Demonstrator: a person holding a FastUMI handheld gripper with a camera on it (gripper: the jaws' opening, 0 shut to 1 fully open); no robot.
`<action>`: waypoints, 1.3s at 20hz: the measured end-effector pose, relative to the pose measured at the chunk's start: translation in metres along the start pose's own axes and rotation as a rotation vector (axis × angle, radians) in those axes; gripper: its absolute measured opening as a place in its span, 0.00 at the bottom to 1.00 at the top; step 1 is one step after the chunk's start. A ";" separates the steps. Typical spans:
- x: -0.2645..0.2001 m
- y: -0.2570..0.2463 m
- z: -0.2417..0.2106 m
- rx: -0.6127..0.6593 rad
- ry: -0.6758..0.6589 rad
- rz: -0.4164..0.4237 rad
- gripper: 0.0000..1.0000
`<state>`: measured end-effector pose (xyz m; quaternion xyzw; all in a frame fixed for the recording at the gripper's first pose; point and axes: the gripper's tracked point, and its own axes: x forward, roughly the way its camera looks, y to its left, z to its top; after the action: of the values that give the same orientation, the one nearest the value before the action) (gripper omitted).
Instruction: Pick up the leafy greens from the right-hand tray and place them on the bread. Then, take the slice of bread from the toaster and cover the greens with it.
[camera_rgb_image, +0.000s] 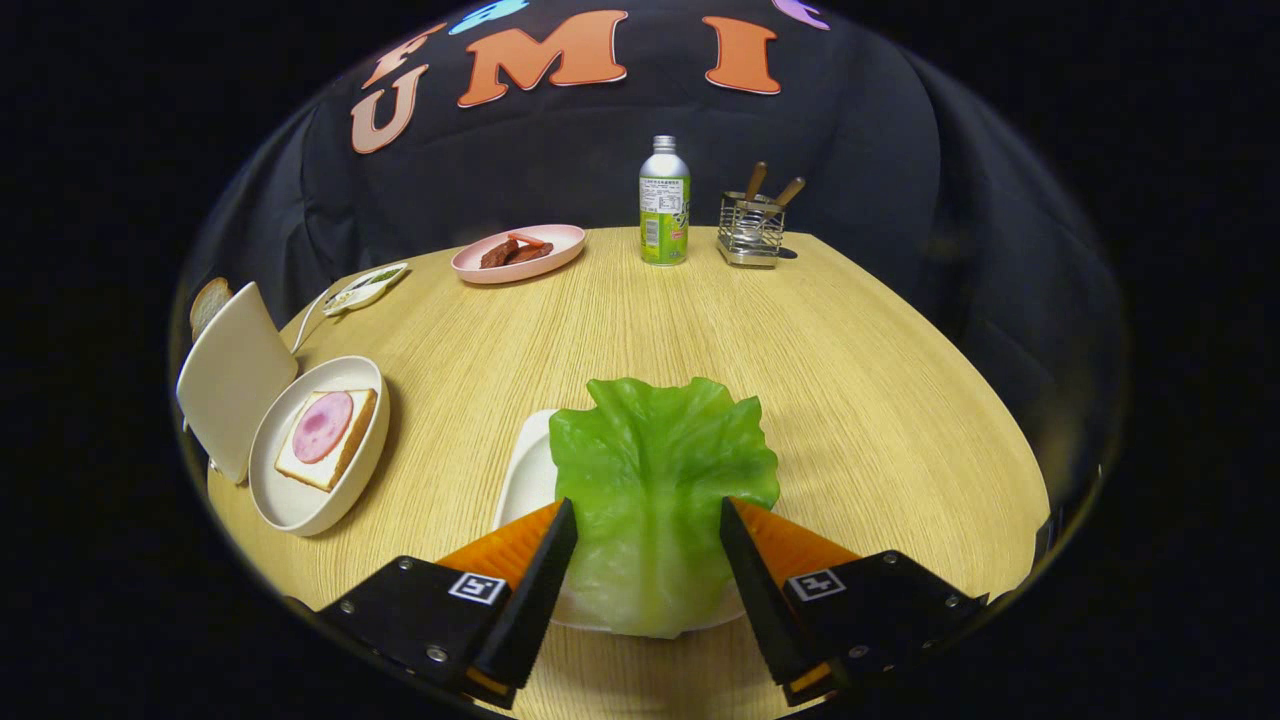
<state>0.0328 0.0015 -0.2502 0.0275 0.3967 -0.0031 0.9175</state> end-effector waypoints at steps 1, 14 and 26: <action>0.001 -0.002 -0.001 0.004 0.000 -0.003 0.81; -0.014 0.000 0.021 0.000 -0.052 -0.016 0.06; -0.043 0.070 0.058 -0.067 -0.125 0.079 0.06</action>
<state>0.0477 0.0679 -0.1758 0.0121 0.3371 0.0447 0.9403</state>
